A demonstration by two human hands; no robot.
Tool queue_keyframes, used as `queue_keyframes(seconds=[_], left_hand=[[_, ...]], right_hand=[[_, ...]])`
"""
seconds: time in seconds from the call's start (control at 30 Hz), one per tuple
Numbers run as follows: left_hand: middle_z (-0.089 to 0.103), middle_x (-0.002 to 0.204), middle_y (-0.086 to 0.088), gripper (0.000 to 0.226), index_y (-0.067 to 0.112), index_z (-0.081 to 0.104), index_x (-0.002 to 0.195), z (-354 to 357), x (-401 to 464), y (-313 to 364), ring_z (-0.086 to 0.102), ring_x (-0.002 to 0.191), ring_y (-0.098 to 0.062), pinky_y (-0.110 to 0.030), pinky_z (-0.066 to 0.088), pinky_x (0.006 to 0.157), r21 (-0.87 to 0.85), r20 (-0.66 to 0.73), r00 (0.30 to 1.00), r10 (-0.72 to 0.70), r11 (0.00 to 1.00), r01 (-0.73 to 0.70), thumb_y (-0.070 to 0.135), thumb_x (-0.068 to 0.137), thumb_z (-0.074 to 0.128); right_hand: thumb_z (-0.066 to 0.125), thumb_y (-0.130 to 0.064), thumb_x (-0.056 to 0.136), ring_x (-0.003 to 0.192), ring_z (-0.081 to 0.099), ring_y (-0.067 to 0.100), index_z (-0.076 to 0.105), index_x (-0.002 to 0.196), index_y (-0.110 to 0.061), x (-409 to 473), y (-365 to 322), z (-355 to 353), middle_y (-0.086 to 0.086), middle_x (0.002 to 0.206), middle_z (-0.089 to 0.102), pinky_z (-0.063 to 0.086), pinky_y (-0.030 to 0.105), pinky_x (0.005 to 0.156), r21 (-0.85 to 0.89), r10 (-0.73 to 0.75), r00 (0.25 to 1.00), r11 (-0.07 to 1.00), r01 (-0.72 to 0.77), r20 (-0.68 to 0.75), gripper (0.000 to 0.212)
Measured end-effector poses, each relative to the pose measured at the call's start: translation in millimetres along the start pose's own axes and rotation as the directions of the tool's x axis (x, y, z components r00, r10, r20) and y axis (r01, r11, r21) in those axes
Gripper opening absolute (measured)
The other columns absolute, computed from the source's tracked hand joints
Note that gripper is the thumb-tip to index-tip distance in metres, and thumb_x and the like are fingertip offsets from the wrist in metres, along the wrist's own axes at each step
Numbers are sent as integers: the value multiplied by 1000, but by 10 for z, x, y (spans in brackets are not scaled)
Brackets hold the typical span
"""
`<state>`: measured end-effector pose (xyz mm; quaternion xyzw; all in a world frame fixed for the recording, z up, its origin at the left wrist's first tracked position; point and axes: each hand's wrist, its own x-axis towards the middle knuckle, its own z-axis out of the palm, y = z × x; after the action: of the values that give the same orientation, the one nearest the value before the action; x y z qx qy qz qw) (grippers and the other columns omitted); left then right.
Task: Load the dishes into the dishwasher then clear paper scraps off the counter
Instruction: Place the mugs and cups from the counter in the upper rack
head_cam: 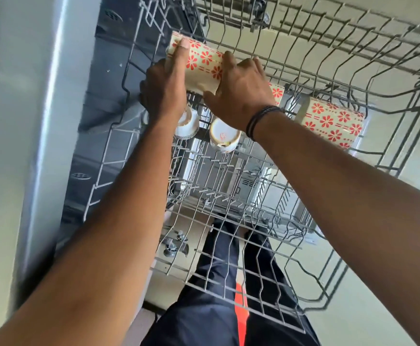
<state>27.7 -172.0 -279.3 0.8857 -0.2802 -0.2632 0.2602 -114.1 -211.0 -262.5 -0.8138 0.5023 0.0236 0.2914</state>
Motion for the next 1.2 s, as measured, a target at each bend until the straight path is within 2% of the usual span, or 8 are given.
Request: queue_keyframes(seconds=[0.17,0.3,0.53,0.7,0.8,0.87,1.03,1.2], left_hand=[[72,75,11,60,18,75,87,64,-19,-2,65,62,7,-24,56,70,-9,67,997,33,999,-33,68,98,43],[74,76,7,61,17,75,85,108,-25,-45,71,66,-5,-34,60,72,-49,93,994,48,998,-43,66,99,41],[76,85,3,69,15,76,93,57,-10,-169,73,76,-12,-38,60,76,-45,167,986,21,999,-14,68,99,33],[73,84,-8,79,6,74,91,60,16,-172,66,68,-15,-29,46,67,106,120,993,-4,994,-9,68,101,25],[72,84,0,73,17,68,74,53,80,-211,69,81,-20,-38,55,82,146,71,997,-14,989,4,71,98,25],[72,94,0,67,23,60,68,34,111,-200,66,95,-25,-48,52,91,175,47,999,-18,985,9,73,96,24],[72,114,-4,59,18,68,109,36,104,-109,63,111,-28,-48,46,100,236,6,1000,29,971,-30,62,103,29],[71,115,-1,52,18,62,116,72,97,-109,63,111,-25,-44,47,101,181,0,1000,9,984,-9,59,104,31]], right_hand=[[55,-61,88,124,45,35,45,133,-8,-31,120,7,13,114,64,24,47,118,-113,13,1000,994,-13,0,70],[51,-63,90,128,43,36,43,135,-8,-34,177,5,15,115,63,21,49,120,-152,26,1000,988,-24,13,72],[50,-61,92,136,40,39,42,137,-6,30,77,102,17,120,64,3,53,124,-159,52,996,986,-39,77,72],[52,-59,90,132,45,36,46,131,-8,63,43,121,11,115,66,2,51,124,-111,61,996,992,-53,69,66],[52,-60,89,131,47,34,46,132,-8,70,-2,128,9,114,67,4,50,124,-73,76,996,995,-72,51,68],[52,-61,89,130,49,34,46,132,-8,69,-44,143,9,111,67,5,50,124,-57,91,995,994,-89,35,69],[50,-58,93,132,48,34,37,142,-5,16,-107,206,11,116,67,3,50,124,-56,112,994,992,-112,-2,74],[51,-59,93,134,46,33,34,145,-7,16,-126,256,9,119,68,2,51,124,-48,128,992,991,-128,-15,75]])
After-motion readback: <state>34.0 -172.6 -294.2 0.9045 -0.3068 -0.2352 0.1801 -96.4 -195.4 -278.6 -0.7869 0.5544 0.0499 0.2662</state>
